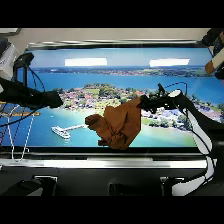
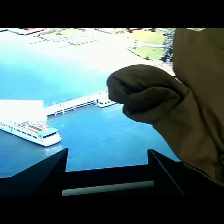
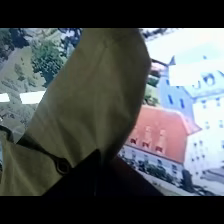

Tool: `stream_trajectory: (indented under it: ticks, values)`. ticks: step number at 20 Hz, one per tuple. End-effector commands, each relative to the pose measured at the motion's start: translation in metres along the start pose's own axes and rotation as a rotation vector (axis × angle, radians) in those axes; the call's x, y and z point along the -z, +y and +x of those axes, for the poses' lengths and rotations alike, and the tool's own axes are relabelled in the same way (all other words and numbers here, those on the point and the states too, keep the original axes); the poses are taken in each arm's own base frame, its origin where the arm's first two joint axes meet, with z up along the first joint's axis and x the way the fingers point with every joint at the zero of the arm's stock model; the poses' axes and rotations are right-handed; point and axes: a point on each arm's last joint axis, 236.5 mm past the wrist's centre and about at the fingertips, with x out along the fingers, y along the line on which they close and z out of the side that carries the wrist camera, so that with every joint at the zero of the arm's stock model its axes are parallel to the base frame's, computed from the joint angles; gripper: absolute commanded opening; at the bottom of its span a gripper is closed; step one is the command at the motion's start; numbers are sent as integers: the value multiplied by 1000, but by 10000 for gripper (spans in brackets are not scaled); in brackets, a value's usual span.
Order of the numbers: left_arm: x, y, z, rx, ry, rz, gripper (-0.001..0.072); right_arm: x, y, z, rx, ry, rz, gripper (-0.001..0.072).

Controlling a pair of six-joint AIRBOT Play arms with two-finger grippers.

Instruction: Fold the clothes and pants, and hang the long-sleeved shirts on hangers.

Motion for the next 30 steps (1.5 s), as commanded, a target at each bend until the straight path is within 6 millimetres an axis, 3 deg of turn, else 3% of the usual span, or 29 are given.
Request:
stream_trajectory:
  ticks: [1, 6, 11, 16, 23, 24, 27, 30]
  values:
    - [5, 32, 44, 57, -13, -148, 585, -2, 20, -18, -19, -31, -67, 33]
    - [31, 20, 145, 447, 20, -319, 585, 23, 42, -38, -55, 46, -114, 33]
    - [43, 20, 204, 527, 92, -299, 585, 48, 51, -47, -80, 138, -149, 79]
    - [49, 13, 237, 532, 169, -281, 585, 53, 54, -50, -88, 157, -154, 60]
    - [51, -25, 249, 563, 211, -198, 581, 54, 55, -51, -89, 161, -154, 33]
    - [51, -29, 249, 566, 214, -187, 524, 54, 55, -51, -89, 160, -155, 33]
    - [58, -38, 246, 587, 242, -170, 24, 53, 58, -54, -91, 150, -162, 33]
    - [55, -45, 234, 623, 252, -143, 19, 50, 68, -65, -99, 112, -202, 32]
